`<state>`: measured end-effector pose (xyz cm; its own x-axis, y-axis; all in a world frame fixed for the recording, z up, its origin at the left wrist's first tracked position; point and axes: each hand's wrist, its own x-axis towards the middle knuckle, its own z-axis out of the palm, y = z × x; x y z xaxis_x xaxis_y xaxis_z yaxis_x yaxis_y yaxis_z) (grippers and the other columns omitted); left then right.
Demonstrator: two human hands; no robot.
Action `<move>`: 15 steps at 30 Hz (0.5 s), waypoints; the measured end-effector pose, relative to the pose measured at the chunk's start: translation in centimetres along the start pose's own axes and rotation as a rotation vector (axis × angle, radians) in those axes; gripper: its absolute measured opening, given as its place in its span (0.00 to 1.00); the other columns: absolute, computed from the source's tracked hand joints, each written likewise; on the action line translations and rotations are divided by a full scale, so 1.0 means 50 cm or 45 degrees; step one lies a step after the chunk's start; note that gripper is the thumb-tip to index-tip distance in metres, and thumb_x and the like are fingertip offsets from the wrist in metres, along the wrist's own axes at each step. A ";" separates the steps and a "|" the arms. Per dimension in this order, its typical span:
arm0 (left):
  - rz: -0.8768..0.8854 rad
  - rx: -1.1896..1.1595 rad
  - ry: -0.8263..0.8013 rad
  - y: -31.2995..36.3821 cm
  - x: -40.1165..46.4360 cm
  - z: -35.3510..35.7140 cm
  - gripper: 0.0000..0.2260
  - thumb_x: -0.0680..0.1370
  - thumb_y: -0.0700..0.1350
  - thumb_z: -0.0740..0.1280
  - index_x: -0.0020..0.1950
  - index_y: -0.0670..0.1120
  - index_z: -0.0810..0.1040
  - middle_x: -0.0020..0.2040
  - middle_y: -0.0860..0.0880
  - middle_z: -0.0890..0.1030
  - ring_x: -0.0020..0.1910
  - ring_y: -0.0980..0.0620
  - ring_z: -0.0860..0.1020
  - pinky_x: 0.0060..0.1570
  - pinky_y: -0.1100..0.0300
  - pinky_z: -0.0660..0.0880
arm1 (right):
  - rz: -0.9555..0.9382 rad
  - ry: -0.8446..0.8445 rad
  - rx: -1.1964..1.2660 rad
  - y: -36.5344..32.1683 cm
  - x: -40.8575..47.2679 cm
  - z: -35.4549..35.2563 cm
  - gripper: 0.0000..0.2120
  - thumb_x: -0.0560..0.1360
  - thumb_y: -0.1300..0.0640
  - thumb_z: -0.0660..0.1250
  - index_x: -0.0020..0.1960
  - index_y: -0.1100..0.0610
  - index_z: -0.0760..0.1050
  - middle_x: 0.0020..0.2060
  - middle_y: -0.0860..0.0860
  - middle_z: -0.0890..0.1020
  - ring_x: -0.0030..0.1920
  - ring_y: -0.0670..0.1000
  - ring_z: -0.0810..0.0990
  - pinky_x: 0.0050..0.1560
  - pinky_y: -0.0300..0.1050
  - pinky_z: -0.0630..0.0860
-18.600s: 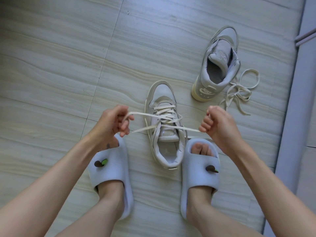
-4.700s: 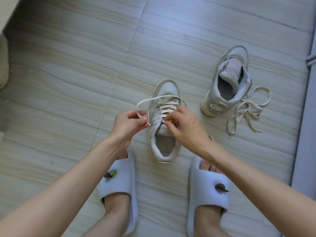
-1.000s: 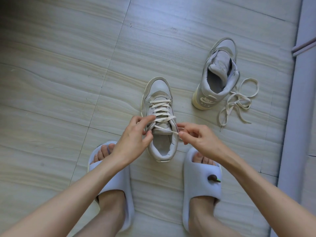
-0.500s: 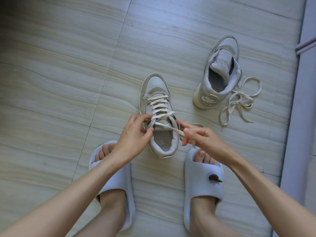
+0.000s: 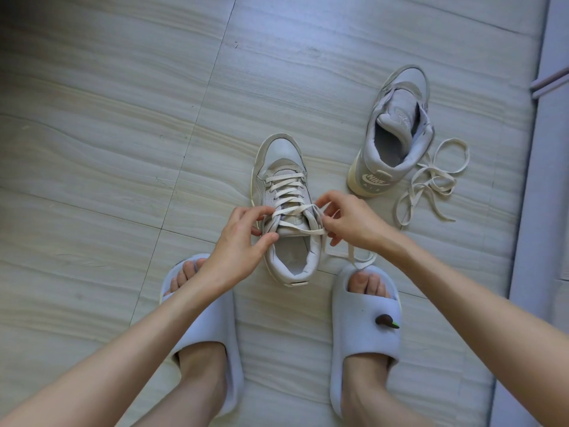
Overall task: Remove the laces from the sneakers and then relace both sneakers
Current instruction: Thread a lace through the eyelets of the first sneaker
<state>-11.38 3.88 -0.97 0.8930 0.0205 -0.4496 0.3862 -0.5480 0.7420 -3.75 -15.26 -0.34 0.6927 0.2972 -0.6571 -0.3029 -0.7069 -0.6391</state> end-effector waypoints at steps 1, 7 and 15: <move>-0.003 0.003 -0.004 0.001 -0.001 0.000 0.18 0.76 0.43 0.68 0.65 0.50 0.72 0.57 0.51 0.70 0.49 0.54 0.76 0.50 0.70 0.66 | -0.010 0.024 -0.089 0.006 -0.005 -0.002 0.04 0.78 0.61 0.62 0.51 0.55 0.74 0.35 0.47 0.77 0.33 0.50 0.77 0.33 0.40 0.77; -0.028 -0.037 -0.024 0.002 -0.002 -0.002 0.18 0.76 0.42 0.68 0.65 0.52 0.72 0.57 0.51 0.70 0.49 0.55 0.75 0.53 0.61 0.72 | -0.007 0.063 0.133 0.045 -0.066 -0.040 0.10 0.77 0.54 0.64 0.40 0.50 0.81 0.33 0.47 0.78 0.37 0.45 0.73 0.40 0.35 0.67; 0.066 0.203 0.132 0.024 0.011 -0.005 0.16 0.74 0.41 0.68 0.62 0.50 0.74 0.56 0.50 0.73 0.54 0.52 0.67 0.55 0.65 0.63 | -0.076 0.001 0.578 0.063 -0.097 -0.080 0.11 0.71 0.50 0.65 0.35 0.53 0.81 0.29 0.50 0.76 0.34 0.46 0.75 0.47 0.42 0.71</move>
<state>-10.37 3.45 -0.20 0.9329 0.0705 -0.3530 0.3050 -0.6759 0.6709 -5.44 -21.50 2.44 0.7180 0.3286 -0.6136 -0.5186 -0.3354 -0.7865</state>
